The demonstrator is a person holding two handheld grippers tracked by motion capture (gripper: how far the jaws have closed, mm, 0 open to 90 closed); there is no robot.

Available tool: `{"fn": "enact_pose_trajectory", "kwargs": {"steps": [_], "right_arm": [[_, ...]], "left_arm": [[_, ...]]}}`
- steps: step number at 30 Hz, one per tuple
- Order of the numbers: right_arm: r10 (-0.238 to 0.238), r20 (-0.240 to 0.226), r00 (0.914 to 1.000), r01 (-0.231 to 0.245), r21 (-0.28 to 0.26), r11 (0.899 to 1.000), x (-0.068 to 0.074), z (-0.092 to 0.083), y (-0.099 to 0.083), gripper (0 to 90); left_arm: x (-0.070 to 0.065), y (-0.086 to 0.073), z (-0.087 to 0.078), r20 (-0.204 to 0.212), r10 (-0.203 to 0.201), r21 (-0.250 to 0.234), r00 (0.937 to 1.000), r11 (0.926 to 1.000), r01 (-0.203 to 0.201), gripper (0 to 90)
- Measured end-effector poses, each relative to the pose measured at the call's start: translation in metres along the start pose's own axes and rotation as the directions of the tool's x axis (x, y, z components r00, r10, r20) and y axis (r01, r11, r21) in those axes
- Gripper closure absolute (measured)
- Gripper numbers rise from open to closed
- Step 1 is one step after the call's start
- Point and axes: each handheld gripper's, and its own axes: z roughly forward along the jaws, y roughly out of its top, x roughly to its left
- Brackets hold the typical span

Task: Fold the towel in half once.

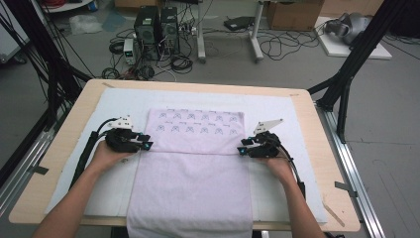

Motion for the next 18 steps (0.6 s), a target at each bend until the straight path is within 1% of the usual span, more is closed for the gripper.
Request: {"fn": "enact_pose_trajectory", "kwargs": {"steps": [1,2,3,4,5,6,7,8,11,12,13,15,16,17,18], "right_arm": [[-0.011,0.003,0.9999,0.011,-0.003,1.0,0.0,0.001,0.001,60.4],[-0.019,0.004,0.9998,0.019,0.002,1.0,0.0,0.002,0.002,63.6],[-0.031,0.004,0.9995,0.031,0.006,0.999,0.001,0.004,0.002,67.2],[-0.03,0.003,0.9995,0.03,0.007,1.0,0.001,0.005,0.002,71.2],[-0.019,0.003,0.9998,0.019,0.006,1.0,0.0,0.005,0.002,76.9],[-0.013,-0.003,0.9999,0.013,0.002,1.0,-0.001,0.005,0.002,82.6],[-0.008,-0.018,0.9998,0.008,0.003,1.0,-0.001,0.006,0.002,85.1],[-0.012,-0.018,0.9998,0.012,0.003,1.0,-0.001,0.006,0.003,86.5],[-0.011,-0.024,0.9997,0.01,-0.003,1.0,-0.001,0.004,0.004,87.7],[-0.007,-0.025,0.9997,0.007,-0.012,1.0,0.0,0.001,0.005,87.7],[-0.001,-0.027,0.9996,0.0,-0.021,1.0,0.0,-0.002,0.005,87.8],[-0.001,-0.029,0.9996,0.0,-0.056,0.998,0.002,-0.011,0.008,87.9],[-0.004,-0.032,0.9995,0.002,-0.071,0.997,0.003,-0.015,0.009,87.9],[-0.006,-0.034,0.9994,0.003,-0.082,0.997,0.006,-0.019,0.01,87.9],[-0.009,-0.036,0.9993,0.006,-0.09,0.996,0.009,-0.023,0.012,87.9]], "left_arm": [[-0.001,-0.001,0.004,0.002,0.006,0.017,1.0,0.9998,-0.006,64.3],[-0.002,-0.001,0.007,-0.007,0.017,0.028,0.9998,0.9995,-0.017,66.5],[-0.004,-0.001,0.008,-0.028,0.026,0.03,0.9993,0.9992,-0.025,68.6],[-0.005,0.0,0.008,-0.045,0.026,0.032,0.9987,0.9992,-0.025,73.3],[-0.005,0.001,0.008,-0.057,0.028,0.035,0.998,0.999,-0.026,78.1],[-0.006,0.001,0.008,-0.057,0.025,0.033,0.9981,0.9992,-0.023,82.3],[-0.006,0.001,0.008,-0.055,0.022,0.033,0.9982,0.9992,-0.02,85.5],[-0.005,0.002,0.007,-0.056,0.022,0.036,0.9982,0.9991,-0.02,86.6],[-0.005,0.003,0.002,-0.052,0.004,0.013,0.9987,0.9999,-0.003,87.6],[-0.005,0.004,-0.002,-0.05,0.006,0.002,0.9987,1.0,-0.005,87.7],[-0.005,0.006,-0.006,-0.049,0.004,-0.018,0.9988,0.9998,-0.005,87.8],[-0.007,0.009,-0.014,-0.048,0.007,-0.037,0.9988,0.9993,-0.009,88.0],[-0.008,0.011,-0.019,-0.042,0.0,-0.052,0.9991,0.9986,-0.002,88.1],[-0.01,0.012,-0.023,-0.039,-0.005,-0.062,0.9992,0.9981,0.003,88.1],[-0.013,0.013,-0.027,-0.037,-0.001,-0.064,0.9993,0.9979,-0.001,88.1]]}}
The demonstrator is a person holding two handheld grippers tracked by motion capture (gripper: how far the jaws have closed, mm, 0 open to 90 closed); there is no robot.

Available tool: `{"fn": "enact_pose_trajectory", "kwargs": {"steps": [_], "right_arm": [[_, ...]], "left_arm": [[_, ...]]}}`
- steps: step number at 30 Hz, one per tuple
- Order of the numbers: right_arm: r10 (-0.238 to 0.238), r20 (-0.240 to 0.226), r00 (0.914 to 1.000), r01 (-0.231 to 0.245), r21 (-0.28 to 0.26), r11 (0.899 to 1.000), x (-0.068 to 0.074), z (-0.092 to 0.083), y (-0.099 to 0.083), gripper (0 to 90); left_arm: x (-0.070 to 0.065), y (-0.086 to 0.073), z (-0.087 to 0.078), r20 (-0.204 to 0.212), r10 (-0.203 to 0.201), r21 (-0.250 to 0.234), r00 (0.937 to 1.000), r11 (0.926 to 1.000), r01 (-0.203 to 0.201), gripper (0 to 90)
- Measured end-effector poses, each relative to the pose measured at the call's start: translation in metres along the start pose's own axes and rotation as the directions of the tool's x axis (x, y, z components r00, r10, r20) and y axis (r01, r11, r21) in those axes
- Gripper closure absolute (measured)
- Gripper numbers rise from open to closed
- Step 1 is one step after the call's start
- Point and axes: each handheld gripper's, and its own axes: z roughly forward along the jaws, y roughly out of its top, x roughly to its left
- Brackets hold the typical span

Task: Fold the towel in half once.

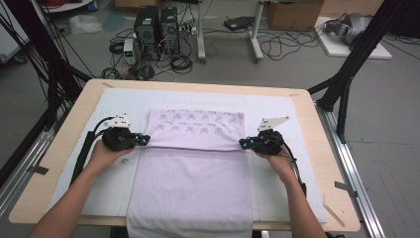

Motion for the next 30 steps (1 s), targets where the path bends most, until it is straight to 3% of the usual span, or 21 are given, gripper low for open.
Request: {"fn": "enact_pose_trajectory", "kwargs": {"steps": [6,11,16,17,18,20,21,22,24,26,28,30], "right_arm": [[-0.049,-0.031,0.9983,0.049,-0.006,0.999,0.033,-0.023,0.005,87.9],[-0.073,-0.077,0.9944,0.075,0.025,0.997,0.065,-0.031,-0.013,87.9],[-0.061,-0.128,0.9898,0.065,0.026,0.998,0.089,-0.035,-0.034,87.7],[-0.057,-0.137,0.989,0.06,0.021,0.998,0.09,-0.035,-0.037,85.8],[-0.042,-0.137,0.9896,0.044,0.011,0.999,0.09,-0.035,-0.039,75.2],[-0.017,-0.167,0.9858,0.017,-0.001,1.0,0.086,-0.031,-0.04,63.4],[-0.018,-0.16,0.987,0.019,0.002,1.0,0.086,-0.029,-0.039,55.7],[-0.026,-0.129,0.9913,0.028,0.007,1.0,0.086,-0.024,-0.038,53.6],[-0.045,-0.109,0.993,0.048,0.024,0.999,0.085,-0.017,-0.038,53.1],[-0.056,-0.102,0.9932,0.063,0.065,0.996,0.085,-0.009,-0.039,57.3],[-0.07,-0.097,0.9928,0.083,0.131,0.988,0.086,-0.002,-0.041,67.7],[-0.076,-0.103,0.9918,0.088,0.12,0.989,0.085,0.0,-0.042,82.5]], "left_arm": [[-0.031,-0.006,-0.027,0.011,0.051,-0.012,0.9987,0.9986,-0.051,88.1],[-0.064,-0.028,-0.04,0.043,0.075,-0.003,0.9963,0.9972,-0.075,88.0],[-0.087,-0.048,-0.047,0.083,0.087,0.003,0.9928,0.9962,-0.087,87.8],[-0.088,-0.049,-0.046,0.082,0.092,0.015,0.9924,0.9956,-0.093,86.9],[-0.087,-0.05,-0.045,0.08,0.091,0.03,0.9926,0.9952,-0.093,82.5],[-0.084,-0.051,-0.04,0.053,0.078,0.047,0.9956,0.9957,-0.08,65.5],[-0.082,-0.051,-0.036,0.049,0.068,0.055,0.9965,0.996,-0.07,59.1],[-0.081,-0.052,-0.032,0.054,0.065,0.056,0.9964,0.9961,-0.068,57.4],[-0.081,-0.053,-0.025,0.064,0.066,0.072,0.9958,0.9949,-0.071,58.0],[-0.082,-0.055,-0.016,0.084,0.089,0.104,0.9924,0.9897,-0.098,66.3],[-0.083,-0.057,-0.015,0.089,0.088,0.087,0.9921,0.9915,-0.096,75.7],[-0.083,-0.056,-0.014,0.092,0.085,0.088,0.9921,0.9918,-0.094,85.6]]}}
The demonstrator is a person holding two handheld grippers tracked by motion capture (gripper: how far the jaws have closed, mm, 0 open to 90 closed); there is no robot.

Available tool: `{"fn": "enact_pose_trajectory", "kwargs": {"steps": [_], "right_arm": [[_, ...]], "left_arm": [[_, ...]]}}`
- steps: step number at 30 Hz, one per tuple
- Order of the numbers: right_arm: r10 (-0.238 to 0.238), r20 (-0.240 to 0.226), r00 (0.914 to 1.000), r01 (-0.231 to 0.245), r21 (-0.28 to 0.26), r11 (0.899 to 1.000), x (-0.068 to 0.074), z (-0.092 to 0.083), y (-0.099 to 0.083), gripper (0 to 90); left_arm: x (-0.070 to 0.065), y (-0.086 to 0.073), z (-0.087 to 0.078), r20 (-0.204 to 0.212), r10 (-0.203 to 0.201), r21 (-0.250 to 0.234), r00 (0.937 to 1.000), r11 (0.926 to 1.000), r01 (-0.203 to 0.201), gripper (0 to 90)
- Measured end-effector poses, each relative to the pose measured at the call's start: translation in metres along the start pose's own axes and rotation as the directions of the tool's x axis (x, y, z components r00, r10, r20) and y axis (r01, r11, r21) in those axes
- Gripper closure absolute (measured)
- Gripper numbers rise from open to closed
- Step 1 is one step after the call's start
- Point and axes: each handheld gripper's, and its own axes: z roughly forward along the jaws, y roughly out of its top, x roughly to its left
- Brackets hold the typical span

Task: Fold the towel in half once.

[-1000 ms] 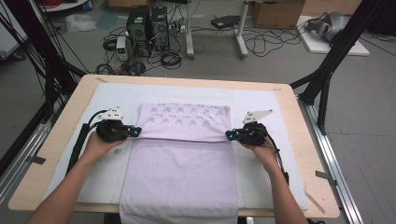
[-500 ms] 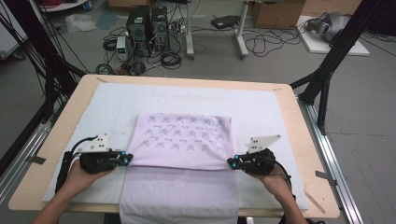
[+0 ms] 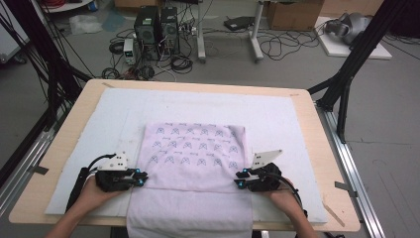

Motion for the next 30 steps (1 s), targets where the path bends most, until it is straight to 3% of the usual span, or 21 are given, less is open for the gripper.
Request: {"fn": "enact_pose_trajectory", "kwargs": {"steps": [4,8,11,17,19,20,22,25,30], "right_arm": [[-0.004,-0.028,0.9996,0.004,-0.001,1.0,-0.002,-0.002,0.002,87.3],[-0.011,-0.016,0.9998,0.01,-0.081,0.997,0.003,-0.022,0.006,87.4],[-0.027,-0.027,0.9993,0.024,-0.105,0.994,0.011,-0.036,0.007,87.4],[-0.031,-0.129,0.9912,0.023,-0.059,0.998,0.035,-0.036,-0.006,85.7],[-0.005,-0.16,0.987,-0.005,-0.057,0.998,0.035,-0.033,-0.008,76.8],[0.005,-0.147,0.9892,-0.014,-0.057,0.998,0.031,-0.033,-0.007,74.6],[0.015,-0.11,0.9939,-0.023,-0.074,0.997,0.021,-0.032,-0.002,65.5],[0.055,-0.01,0.9984,-0.056,-0.072,0.996,-0.003,-0.029,0.011,59.0],[0.111,0.13,0.9853,-0.103,-0.066,0.992,-0.051,-0.023,0.031,52.4]], "left_arm": [[-0.002,0.004,-0.004,-0.001,-0.003,-0.008,1.0,1.0,0.003,87.5],[-0.012,0.01,-0.022,0.003,0.011,-0.056,0.9999,0.9983,-0.011,87.7],[-0.022,0.011,-0.032,0.016,0.018,-0.071,0.9997,0.9974,-0.017,87.7],[-0.045,0.0,-0.038,0.087,0.044,-0.041,0.9953,0.9983,-0.04,86.9],[-0.042,0.0,-0.036,0.076,0.038,-0.02,0.9964,0.9991,-0.037,76.2],[-0.038,0.001,-0.036,0.063,0.029,-0.024,0.9976,0.9993,-0.028,68.8],[-0.024,0.007,-0.034,0.023,0.006,-0.035,0.9997,0.9994,-0.005,62.6],[-0.002,0.019,-0.028,-0.043,-0.007,-0.056,0.9991,0.9984,0.005,60.8],[0.039,0.039,-0.011,-0.138,-0.062,-0.083,0.9885,0.9953,0.051,59.8]]}}
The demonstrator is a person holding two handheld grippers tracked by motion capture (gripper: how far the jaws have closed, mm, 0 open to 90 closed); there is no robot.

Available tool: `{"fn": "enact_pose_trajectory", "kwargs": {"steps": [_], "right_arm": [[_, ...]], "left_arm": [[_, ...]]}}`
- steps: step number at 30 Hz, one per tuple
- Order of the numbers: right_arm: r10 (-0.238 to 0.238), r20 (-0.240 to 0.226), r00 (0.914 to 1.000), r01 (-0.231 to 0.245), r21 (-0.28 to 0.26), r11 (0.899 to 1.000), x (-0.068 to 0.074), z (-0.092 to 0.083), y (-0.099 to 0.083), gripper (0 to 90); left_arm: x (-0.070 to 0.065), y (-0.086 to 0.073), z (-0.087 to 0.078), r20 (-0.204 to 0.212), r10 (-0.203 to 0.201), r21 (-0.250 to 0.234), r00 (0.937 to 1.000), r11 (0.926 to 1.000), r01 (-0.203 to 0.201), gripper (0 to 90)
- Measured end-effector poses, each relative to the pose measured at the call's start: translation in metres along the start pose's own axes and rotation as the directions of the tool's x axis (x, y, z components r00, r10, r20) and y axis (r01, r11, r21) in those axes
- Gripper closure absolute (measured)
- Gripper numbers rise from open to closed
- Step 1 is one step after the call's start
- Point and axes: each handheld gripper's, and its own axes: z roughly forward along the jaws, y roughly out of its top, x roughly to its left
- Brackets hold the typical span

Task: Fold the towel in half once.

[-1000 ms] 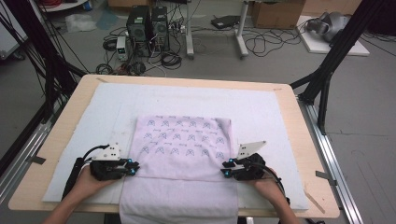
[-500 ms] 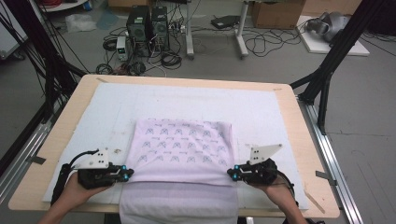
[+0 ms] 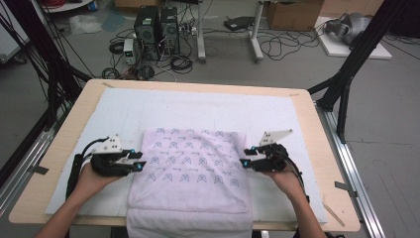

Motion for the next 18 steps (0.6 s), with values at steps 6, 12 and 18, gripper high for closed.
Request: {"fn": "enact_pose_trajectory", "kwargs": {"steps": [6,12,18], "right_arm": [[0.037,0.078,0.9963,-0.04,0.034,0.999,-0.045,0.021,0.025,45.0],[0.097,0.076,0.9924,-0.1,0.044,0.994,-0.075,0.038,0.019,39.0],[0.109,0.031,0.9935,-0.111,0.068,0.991,-0.082,0.049,0.011,70.6]], "left_arm": [[0.05,0.014,0.027,-0.096,-0.12,-0.003,0.988,0.9927,0.121,58.8],[0.077,0.013,0.05,-0.102,-0.196,0.032,0.9753,0.9793,0.2,45.3],[0.074,0.008,0.071,-0.143,-0.164,0.07,0.976,0.982,0.176,56.6]]}}
